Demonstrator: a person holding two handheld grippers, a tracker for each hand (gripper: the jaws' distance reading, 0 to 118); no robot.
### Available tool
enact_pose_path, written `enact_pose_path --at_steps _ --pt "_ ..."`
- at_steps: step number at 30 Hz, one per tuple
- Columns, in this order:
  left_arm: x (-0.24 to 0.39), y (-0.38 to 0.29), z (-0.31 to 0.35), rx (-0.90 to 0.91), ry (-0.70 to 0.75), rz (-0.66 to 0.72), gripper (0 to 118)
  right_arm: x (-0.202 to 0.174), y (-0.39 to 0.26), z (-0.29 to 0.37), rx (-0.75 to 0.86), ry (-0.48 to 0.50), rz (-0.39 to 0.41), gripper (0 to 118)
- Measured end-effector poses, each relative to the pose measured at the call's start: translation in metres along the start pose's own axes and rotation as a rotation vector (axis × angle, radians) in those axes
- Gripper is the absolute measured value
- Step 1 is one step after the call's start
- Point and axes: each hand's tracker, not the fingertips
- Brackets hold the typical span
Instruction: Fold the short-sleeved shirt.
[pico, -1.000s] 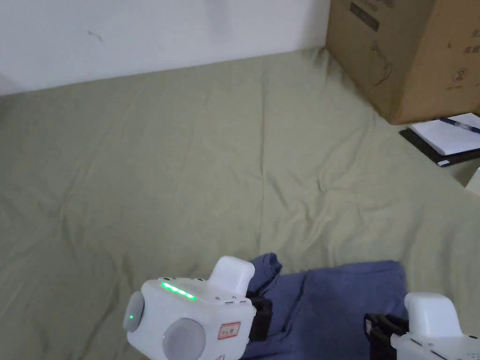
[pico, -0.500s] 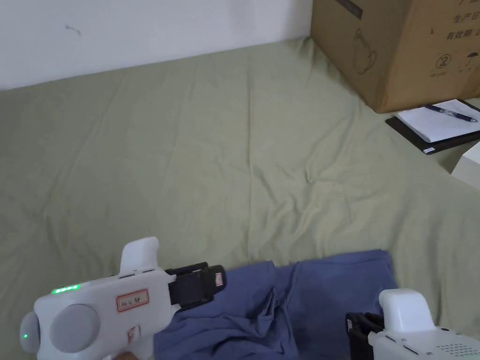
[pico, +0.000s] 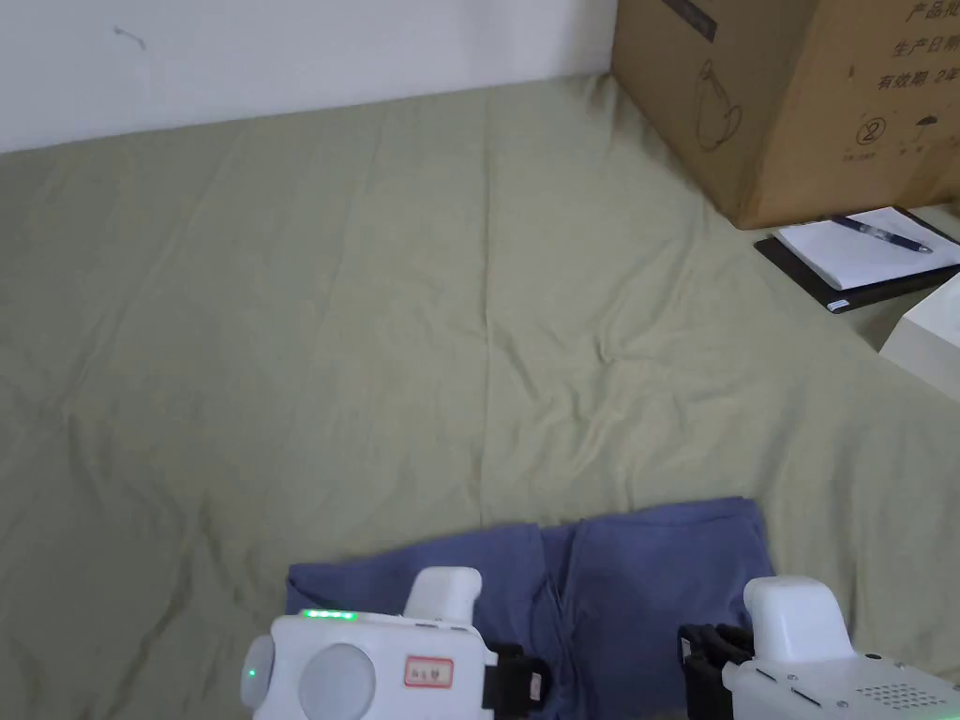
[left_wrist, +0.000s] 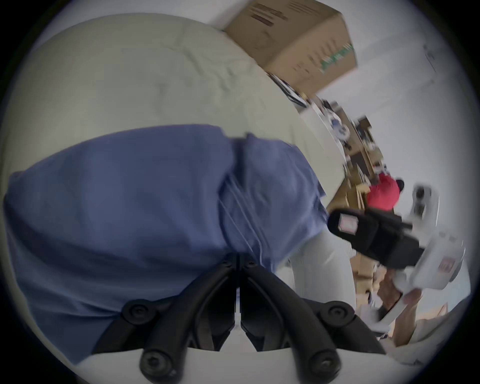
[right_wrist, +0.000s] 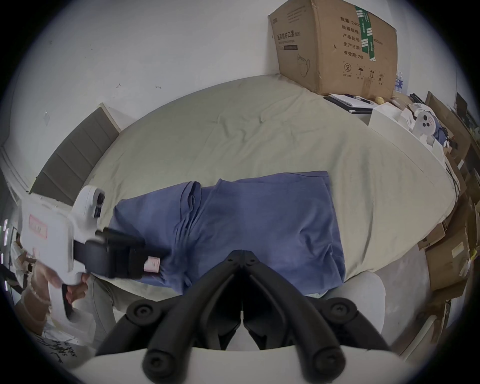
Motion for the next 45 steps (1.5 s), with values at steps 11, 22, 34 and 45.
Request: enact_pose_path --at_steps 11,22,34,45 --pt "-0.052 -0.010 0.110 0.272 -0.215 0.216 34 -0.012 0.002 -0.001 -0.015 -0.006 0.024 0" --pt "-0.195 -0.078 0.142 0.397 -0.355 0.721 118 -0.053 0.005 -0.016 -0.054 0.048 0.112 0" --pt "-0.194 -0.036 0.064 0.273 -0.510 0.619 100 -0.069 0.007 -0.018 -0.077 0.056 0.144 0" --pt "-0.230 -0.050 0.137 0.274 -0.272 0.596 4 -0.061 0.011 -0.011 -0.063 0.034 0.103 0"
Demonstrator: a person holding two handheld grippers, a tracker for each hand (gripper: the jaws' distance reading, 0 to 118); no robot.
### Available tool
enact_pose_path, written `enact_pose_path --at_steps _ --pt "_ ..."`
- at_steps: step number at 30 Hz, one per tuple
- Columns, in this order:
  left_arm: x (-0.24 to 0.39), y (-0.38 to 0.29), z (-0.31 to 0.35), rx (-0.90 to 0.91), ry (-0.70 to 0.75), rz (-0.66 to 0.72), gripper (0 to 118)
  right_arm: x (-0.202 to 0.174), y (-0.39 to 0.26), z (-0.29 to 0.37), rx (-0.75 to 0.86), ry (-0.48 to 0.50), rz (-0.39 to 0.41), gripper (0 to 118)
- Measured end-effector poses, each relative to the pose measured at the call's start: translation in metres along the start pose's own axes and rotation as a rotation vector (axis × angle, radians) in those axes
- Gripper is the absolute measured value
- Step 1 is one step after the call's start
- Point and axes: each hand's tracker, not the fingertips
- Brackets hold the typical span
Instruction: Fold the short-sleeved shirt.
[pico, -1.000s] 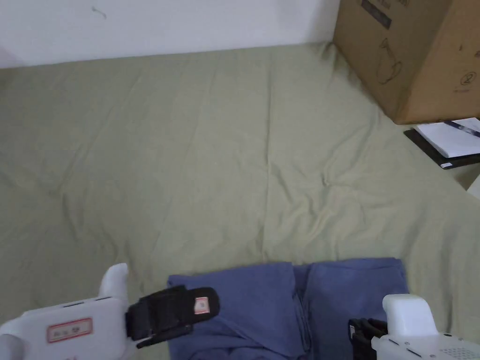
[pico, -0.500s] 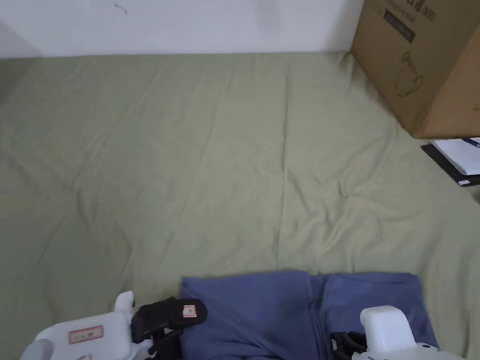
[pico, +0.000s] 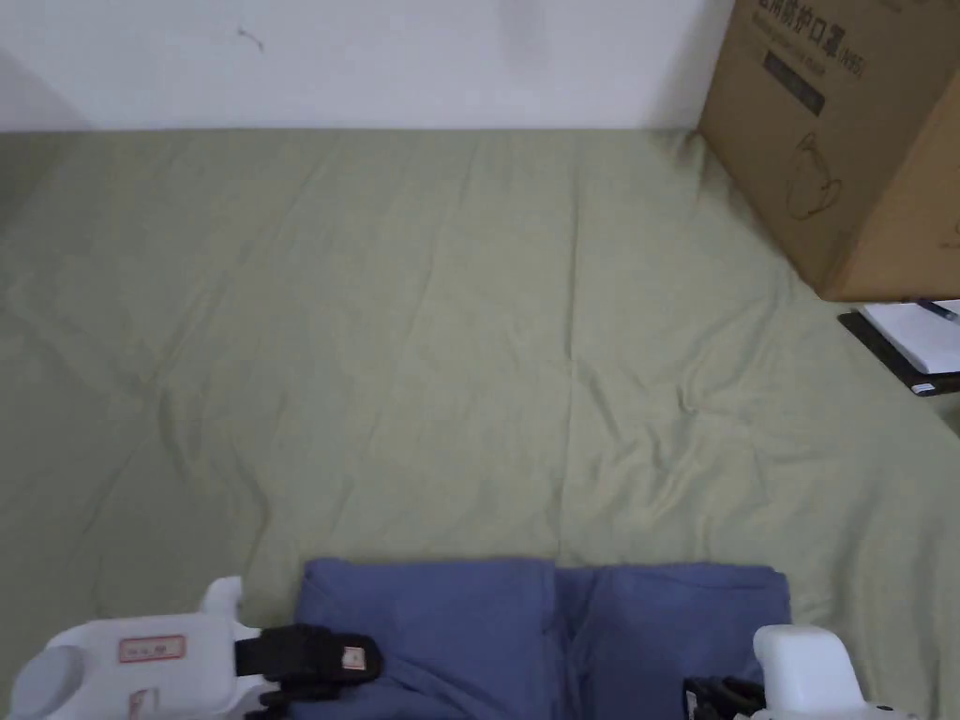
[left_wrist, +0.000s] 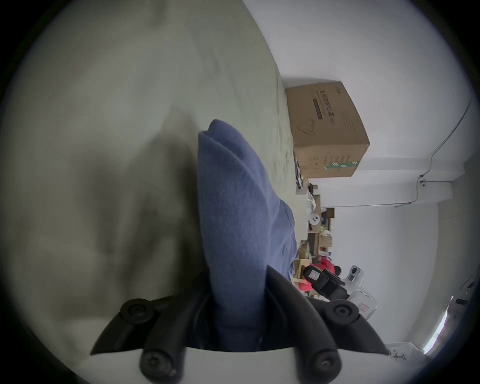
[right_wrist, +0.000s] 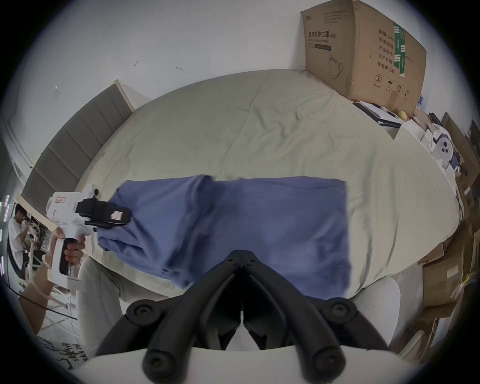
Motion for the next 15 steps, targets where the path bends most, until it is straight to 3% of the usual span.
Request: enact_pose_path --at_steps 7,15 --pt "0.001 0.006 0.113 0.148 0.278 0.039 4 -0.002 -0.001 -0.001 0.018 0.036 -0.016 0" --pt "0.077 -0.023 0.112 0.179 0.357 -0.045 4 0.001 -0.008 -0.002 0.023 0.070 -0.029 0"
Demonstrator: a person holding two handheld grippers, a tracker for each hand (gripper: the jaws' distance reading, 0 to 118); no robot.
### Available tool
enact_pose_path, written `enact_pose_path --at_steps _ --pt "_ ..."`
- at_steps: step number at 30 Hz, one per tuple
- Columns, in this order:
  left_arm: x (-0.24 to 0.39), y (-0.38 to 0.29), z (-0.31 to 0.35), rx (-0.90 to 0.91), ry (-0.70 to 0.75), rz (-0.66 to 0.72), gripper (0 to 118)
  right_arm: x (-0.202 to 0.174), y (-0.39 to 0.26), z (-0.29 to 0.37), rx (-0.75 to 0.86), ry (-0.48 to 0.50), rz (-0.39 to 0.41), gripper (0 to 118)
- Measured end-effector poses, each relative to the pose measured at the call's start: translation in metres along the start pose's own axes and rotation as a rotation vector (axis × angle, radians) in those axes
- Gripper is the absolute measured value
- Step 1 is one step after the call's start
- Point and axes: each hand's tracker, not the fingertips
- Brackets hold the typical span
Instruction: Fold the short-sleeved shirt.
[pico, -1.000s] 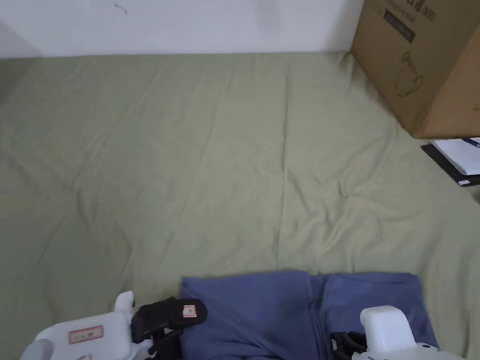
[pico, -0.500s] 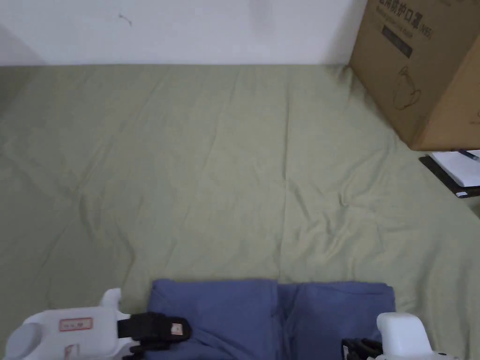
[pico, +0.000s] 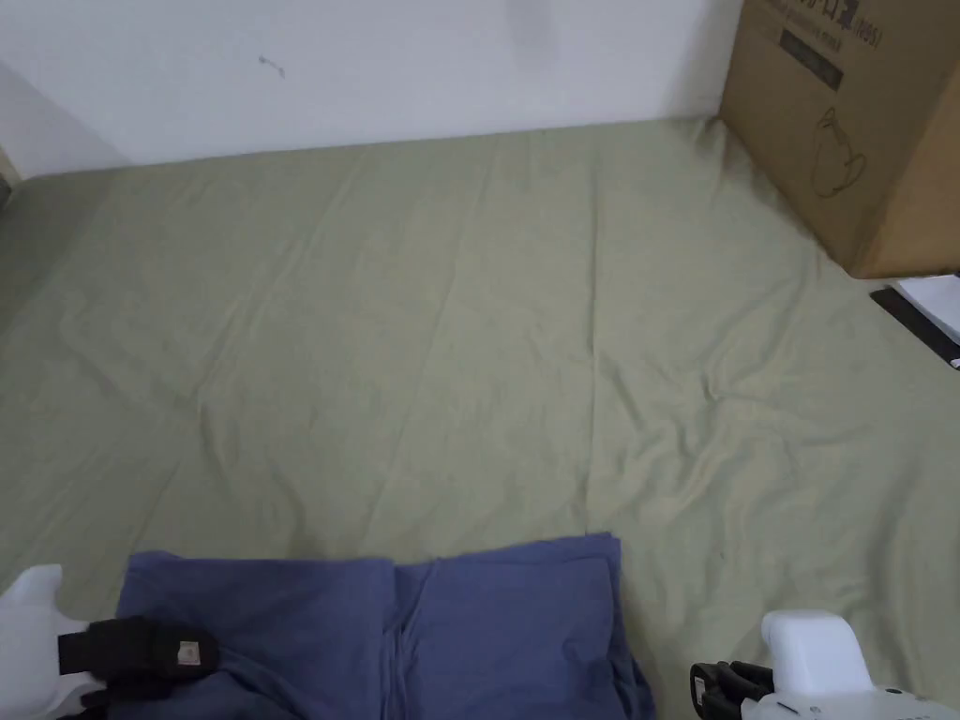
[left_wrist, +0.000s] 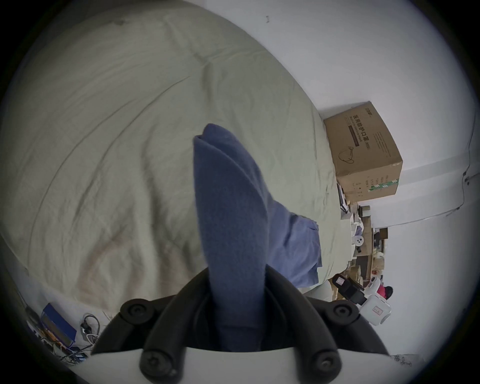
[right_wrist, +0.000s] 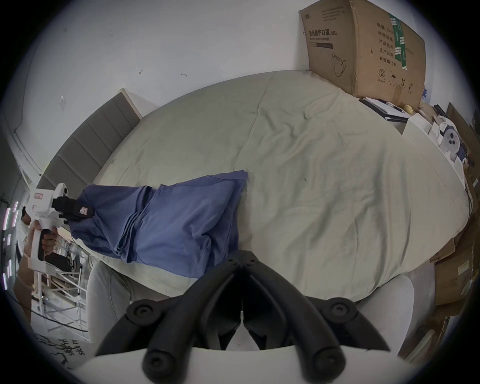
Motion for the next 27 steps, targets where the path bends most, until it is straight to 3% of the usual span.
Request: enact_pose_path --at_steps 7,12,16,17,20,21,27 --pt "0.106 -0.014 -0.031 -0.026 -0.028 -0.140 4 0.025 -0.006 0.005 0.003 -0.012 -0.055 0" --pt "0.167 -0.025 -0.096 -0.165 -0.118 -0.232 4 0.046 -0.012 0.010 0.008 -0.036 -0.103 0" --pt "0.194 -0.031 -0.153 -0.249 -0.102 -0.267 8 0.059 -0.017 0.015 0.012 -0.058 -0.137 0" --pt "0.194 -0.029 -0.165 -0.267 -0.110 -0.297 18 0.062 -0.018 0.015 0.010 -0.061 -0.149 0" --pt "0.201 -0.039 -0.201 -0.375 -0.147 -0.320 105 0.070 -0.023 0.014 -0.006 -0.080 -0.174 0" --pt "0.202 -0.043 -0.203 -0.402 -0.130 -0.329 117 0.072 -0.024 0.014 -0.010 -0.084 -0.180 0" --pt "0.182 -0.030 -0.174 -0.271 -0.130 -0.268 116 0.080 -0.023 0.016 -0.012 -0.077 -0.220 0"
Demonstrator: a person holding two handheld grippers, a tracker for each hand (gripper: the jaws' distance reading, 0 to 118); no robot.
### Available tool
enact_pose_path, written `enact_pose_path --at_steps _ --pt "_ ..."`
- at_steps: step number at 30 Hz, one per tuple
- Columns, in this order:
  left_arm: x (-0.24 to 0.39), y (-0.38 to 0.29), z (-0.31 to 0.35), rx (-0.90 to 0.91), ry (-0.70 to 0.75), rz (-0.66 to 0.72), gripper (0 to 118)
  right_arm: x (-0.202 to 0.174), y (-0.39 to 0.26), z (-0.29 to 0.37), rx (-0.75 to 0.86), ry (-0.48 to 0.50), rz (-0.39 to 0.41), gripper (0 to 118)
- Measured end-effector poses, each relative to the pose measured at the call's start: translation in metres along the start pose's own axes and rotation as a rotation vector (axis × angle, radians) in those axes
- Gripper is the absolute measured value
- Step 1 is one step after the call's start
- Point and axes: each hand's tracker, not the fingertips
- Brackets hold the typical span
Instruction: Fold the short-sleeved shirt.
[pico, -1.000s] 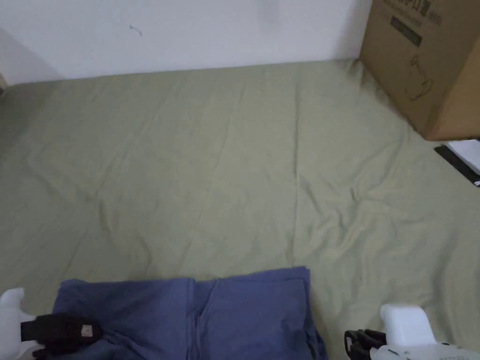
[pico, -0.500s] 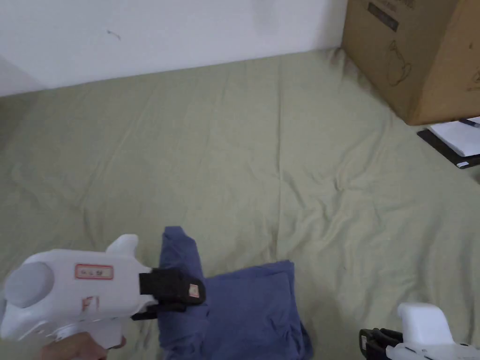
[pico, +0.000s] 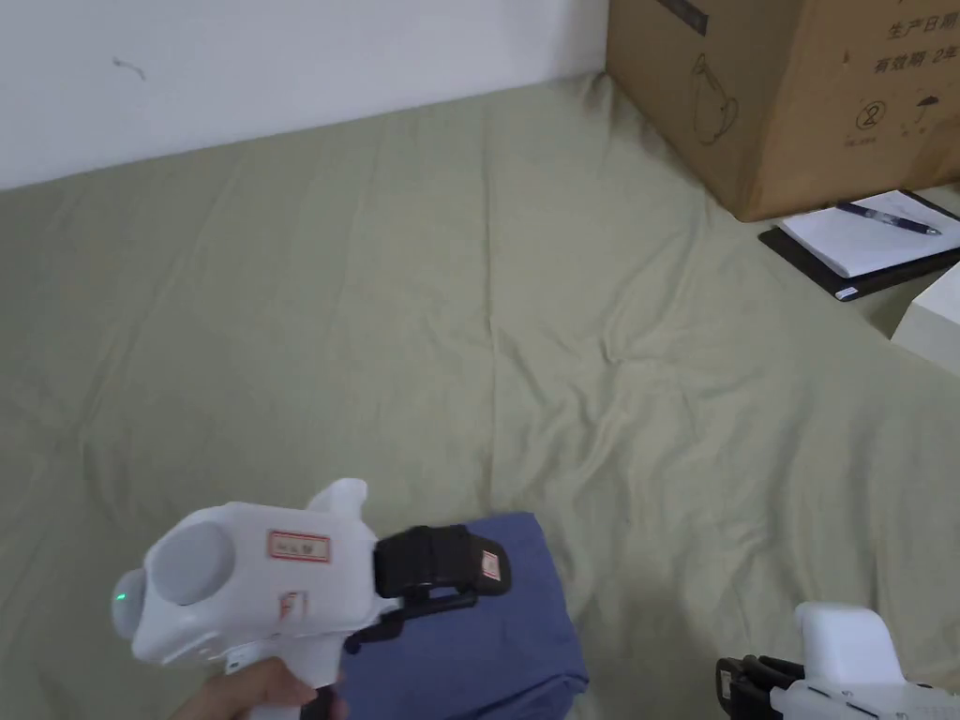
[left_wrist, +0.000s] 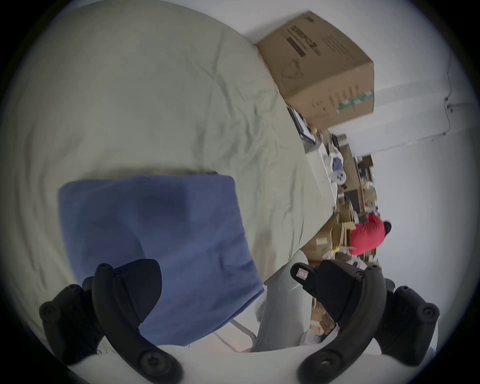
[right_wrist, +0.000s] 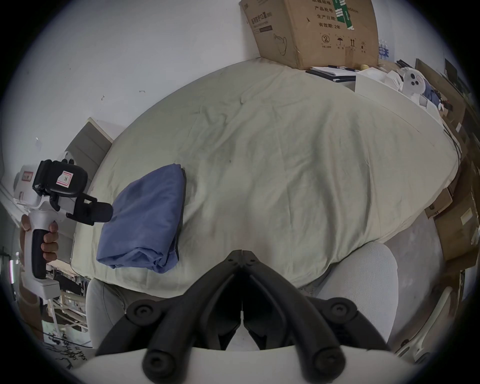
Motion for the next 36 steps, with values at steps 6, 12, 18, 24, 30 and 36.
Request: enact_pose_path --at_steps 6,12,18,24,30,36 --pt "-0.036 -0.008 0.044 0.126 0.003 0.086 47 -0.009 0.003 -0.003 0.007 0.004 0.037 0" --pt "-0.050 -0.027 0.004 0.069 -0.034 0.085 2 -0.018 0.001 -0.010 -0.011 0.019 0.057 0" --pt "-0.028 -0.035 -0.061 -0.047 -0.053 0.076 2 -0.022 -0.001 -0.007 -0.025 0.009 0.084 0" --pt "0.016 -0.041 -0.088 -0.124 -0.162 -0.060 2 -0.023 0.001 -0.002 -0.027 -0.008 0.106 0" --pt "-0.005 -0.049 -0.037 -0.042 -0.190 -0.044 2 -0.044 0.016 -0.003 -0.018 0.028 0.156 0" --pt "-0.074 -0.062 0.059 0.128 -0.147 0.073 21 -0.095 0.035 -0.034 -0.033 0.124 0.320 0"
